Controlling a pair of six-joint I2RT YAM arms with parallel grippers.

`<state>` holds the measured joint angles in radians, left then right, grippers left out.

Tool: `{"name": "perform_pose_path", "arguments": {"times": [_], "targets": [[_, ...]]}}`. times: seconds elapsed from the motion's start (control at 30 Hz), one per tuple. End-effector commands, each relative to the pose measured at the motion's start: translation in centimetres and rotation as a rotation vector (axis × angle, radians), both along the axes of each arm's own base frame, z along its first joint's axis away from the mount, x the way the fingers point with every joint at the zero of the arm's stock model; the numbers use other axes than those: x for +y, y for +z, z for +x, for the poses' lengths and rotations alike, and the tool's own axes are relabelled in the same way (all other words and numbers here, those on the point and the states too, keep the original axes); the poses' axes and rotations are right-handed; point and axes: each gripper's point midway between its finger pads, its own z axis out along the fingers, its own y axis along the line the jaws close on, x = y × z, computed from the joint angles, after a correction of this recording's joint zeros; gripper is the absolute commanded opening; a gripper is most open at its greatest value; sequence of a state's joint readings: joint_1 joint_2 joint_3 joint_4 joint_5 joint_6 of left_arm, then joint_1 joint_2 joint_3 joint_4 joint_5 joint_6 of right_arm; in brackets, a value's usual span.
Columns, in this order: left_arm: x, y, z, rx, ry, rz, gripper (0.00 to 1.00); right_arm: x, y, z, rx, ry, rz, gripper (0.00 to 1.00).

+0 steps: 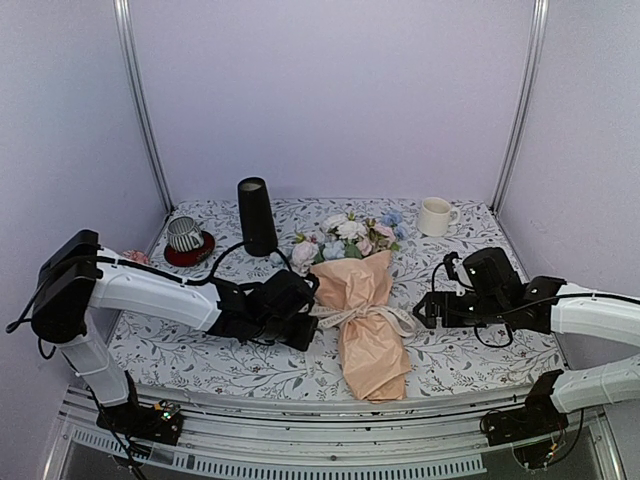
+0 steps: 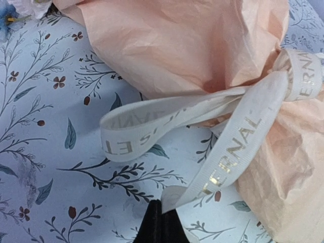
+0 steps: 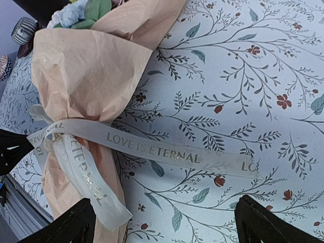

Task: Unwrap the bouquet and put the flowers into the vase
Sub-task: Pick up the ribbon from the tied bouquet, then adjust the tied bouquet at the center of the board.

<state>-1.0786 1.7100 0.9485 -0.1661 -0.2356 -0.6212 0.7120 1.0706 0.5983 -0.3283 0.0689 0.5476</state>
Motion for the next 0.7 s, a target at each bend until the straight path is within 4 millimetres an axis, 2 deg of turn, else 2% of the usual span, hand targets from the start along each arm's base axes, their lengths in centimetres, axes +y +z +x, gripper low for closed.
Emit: {"name": "perform_pose_path", "arguments": {"times": [0.0,0.2,0.3,0.37,0.5,0.67], "targets": [[-0.1,0.9,0.2,-0.006,-0.007,-0.041,0.0,0.6,-1.2,-0.5,0.061,0.046,-0.018,0.98],[0.0,1.3,0.4,-0.005,-0.002,-0.058,0.0,-1.3,-4.5,-0.8,0.149,-0.028,-0.145,0.91],[0.0,1.4,0.4,-0.003,0.0,-0.074,0.0,-1.4,-5.4,-1.0,0.175,-0.04,-0.18,0.9],[0.1,1.6,0.4,-0.002,0.005,-0.088,0.0,-0.8,-5.6,-1.2,0.186,-0.024,-0.19,0.89],[0.7,1.7,0.5,0.006,0.018,-0.113,0.0,2.0,-5.5,-1.8,0.188,0.045,-0.17,0.89],[1.6,1.8,1.0,0.014,0.041,-0.147,0.0,8.9,-4.9,-3.0,0.19,0.186,-0.042,0.87]]}}
